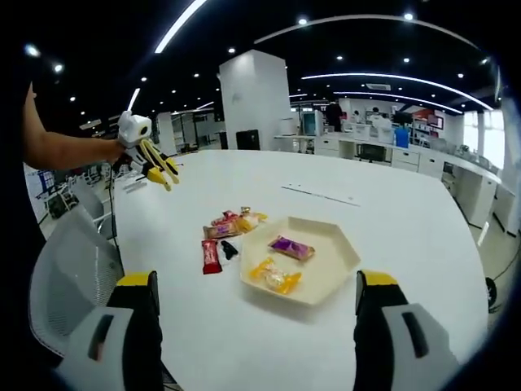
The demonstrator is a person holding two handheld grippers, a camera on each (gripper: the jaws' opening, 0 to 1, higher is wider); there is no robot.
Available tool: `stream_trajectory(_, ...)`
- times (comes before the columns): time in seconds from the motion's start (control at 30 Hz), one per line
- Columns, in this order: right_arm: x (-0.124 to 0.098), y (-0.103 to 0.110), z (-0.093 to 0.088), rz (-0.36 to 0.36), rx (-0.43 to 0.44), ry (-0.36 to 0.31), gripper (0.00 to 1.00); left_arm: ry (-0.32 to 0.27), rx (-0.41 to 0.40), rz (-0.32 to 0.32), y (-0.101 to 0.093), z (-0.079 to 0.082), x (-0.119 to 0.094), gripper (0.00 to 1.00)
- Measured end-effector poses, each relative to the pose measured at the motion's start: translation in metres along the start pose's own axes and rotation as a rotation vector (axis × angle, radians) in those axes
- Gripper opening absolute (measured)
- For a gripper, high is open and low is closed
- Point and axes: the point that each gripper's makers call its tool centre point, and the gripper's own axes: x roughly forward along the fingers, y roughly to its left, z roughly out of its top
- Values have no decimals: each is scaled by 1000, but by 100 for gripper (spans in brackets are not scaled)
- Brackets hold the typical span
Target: Place the target food into the container with the food tongs after gripping and lifting it, then release it inside without dropping or visibly crushing the food.
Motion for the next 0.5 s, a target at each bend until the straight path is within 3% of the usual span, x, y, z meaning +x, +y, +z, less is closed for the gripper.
stream_trajectory(0.13, 0, 0, -1, 2, 2, 1, 99, 11, 29, -21, -7, -1, 4, 23)
stream_trajectory(0.33, -1, 3, -1, 9, -4, -1, 99, -19, 53, -40, -20, 8, 13, 23)
stream_trajectory(0.5, -3, 4, -5, 11, 3, 3, 99, -32, 129, -93, -41, 14, 38, 24)
